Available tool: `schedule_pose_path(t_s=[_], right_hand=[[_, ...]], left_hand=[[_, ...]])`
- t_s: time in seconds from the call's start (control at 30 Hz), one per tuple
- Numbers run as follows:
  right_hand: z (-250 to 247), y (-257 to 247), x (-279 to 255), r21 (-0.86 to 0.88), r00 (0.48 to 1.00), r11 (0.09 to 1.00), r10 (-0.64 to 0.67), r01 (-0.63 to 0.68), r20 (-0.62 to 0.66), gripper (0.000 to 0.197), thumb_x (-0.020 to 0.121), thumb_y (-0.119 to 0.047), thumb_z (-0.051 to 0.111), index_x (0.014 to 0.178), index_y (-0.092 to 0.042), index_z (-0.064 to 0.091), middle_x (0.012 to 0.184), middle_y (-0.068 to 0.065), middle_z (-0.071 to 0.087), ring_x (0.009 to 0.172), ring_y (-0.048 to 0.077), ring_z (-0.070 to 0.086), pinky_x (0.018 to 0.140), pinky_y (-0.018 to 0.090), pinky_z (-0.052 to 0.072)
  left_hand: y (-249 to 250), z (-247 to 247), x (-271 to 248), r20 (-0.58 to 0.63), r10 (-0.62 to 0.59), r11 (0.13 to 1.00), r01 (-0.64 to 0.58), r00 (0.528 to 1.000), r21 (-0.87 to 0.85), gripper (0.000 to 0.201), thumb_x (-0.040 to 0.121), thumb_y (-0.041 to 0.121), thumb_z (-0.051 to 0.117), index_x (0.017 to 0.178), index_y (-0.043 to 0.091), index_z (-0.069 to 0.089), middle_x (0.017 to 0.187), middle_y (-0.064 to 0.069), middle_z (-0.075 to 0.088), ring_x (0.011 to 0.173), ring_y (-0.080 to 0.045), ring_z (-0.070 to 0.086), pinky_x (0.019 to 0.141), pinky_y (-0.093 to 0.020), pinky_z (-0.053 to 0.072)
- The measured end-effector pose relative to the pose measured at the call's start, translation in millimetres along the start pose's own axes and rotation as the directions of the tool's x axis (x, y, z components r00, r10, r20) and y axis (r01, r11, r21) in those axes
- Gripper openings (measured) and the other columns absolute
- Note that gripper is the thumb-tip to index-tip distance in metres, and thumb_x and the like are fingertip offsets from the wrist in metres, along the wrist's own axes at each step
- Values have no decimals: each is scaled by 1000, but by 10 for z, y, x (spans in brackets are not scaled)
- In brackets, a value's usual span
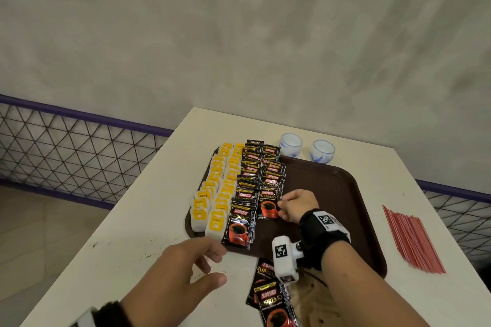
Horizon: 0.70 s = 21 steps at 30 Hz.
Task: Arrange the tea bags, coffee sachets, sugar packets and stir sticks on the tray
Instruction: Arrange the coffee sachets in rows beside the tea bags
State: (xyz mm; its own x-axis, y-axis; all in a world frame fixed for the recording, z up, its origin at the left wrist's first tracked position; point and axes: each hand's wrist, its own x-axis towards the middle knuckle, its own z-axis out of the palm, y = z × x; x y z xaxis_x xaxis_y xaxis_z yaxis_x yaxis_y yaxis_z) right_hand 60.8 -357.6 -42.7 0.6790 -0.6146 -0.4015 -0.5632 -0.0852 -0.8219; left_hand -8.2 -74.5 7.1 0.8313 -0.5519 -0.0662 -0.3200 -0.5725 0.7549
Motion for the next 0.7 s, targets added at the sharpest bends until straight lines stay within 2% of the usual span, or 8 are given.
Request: schedule_pose_path(t_s=[0.1, 0.2, 0.3, 0.37, 0.47, 0.53, 0.63, 0.7], right_hand=[[-33, -16, -63, -7, 999, 999, -34, 33, -34, 13, 84, 2, 65, 84, -9, 59, 82, 13, 69, 54, 19, 65, 48, 25, 51], [-180, 4, -240, -120, 987, 981, -160, 155, -34, 11, 85, -10, 69, 83, -13, 59, 79, 8, 67, 56, 16, 66, 51, 24, 52], [-401, 66, -520, -290, 950, 908, -311, 303, 20, 12, 83, -19, 72, 81, -19, 60, 76, 2, 65, 60, 15, 64, 59, 28, 53], [-545, 155, -780, -431, 926, 821, -357, 374, 123, 16, 79, -28, 75, 77, -25, 60, 73, -5, 63, 65, 11, 61, 66, 27, 51], [-636, 328, -1237, -615, 903, 665, -261, 424, 341, 23, 75, -47, 74, 79, -33, 57, 80, -10, 62, 75, 3, 58, 65, 19, 44], [-583, 423, -1485, -682, 883, 574, -189, 454, 429, 30, 73, -58, 70, 89, -36, 57, 94, -14, 58, 89, 4, 54, 75, 21, 45], [-413, 524, -1642, -773, 886, 436, -191, 462, 422, 48, 71, -61, 67, 107, -31, 56, 107, -11, 49, 102, 11, 43, 91, 31, 41], [-320, 542, -1635, -795, 893, 407, -218, 450, 394, 47, 70, -57, 69, 106, -29, 55, 104, -8, 46, 102, 15, 41, 92, 33, 39]], left_hand=[[1, -15, -31, 5, -7, 1000, 7, 1000, 0, 17, 79, 41, 69, 91, 44, 58, 98, 28, 61, 91, 7, 58, 71, -16, 51], [42, 19, -50, 29, -5, 1000, 4, 1000, 10, 18, 81, 42, 68, 95, 43, 57, 98, 25, 62, 89, 4, 59, 70, -14, 48], [95, 117, -42, 76, -29, 999, 26, 997, 44, 23, 81, 45, 66, 102, 42, 56, 98, 26, 60, 86, 2, 59, 72, -15, 48], [130, 228, -18, 122, -41, 995, 30, 992, 92, 29, 81, 48, 64, 107, 43, 53, 101, 27, 57, 88, 2, 56, 74, -14, 47], [171, 429, 48, 139, -45, 986, 22, 989, 164, 46, 81, 50, 64, 122, 38, 47, 112, 24, 52, 96, 0, 50, 79, -13, 42], [185, 569, 118, 122, -48, 975, 20, 991, 222, 56, 81, 50, 62, 130, 31, 44, 123, 16, 51, 108, -3, 47, 91, -18, 41], [218, 754, 227, 116, -71, 947, 31, 991, 319, 56, 84, 47, 61, 132, 25, 42, 127, 9, 51, 116, -11, 46, 100, -27, 41], [250, 836, 295, 103, -84, 941, 45, 991, 335, 48, 85, 43, 61, 126, 24, 46, 122, 7, 52, 112, -12, 49, 98, -29, 44]])
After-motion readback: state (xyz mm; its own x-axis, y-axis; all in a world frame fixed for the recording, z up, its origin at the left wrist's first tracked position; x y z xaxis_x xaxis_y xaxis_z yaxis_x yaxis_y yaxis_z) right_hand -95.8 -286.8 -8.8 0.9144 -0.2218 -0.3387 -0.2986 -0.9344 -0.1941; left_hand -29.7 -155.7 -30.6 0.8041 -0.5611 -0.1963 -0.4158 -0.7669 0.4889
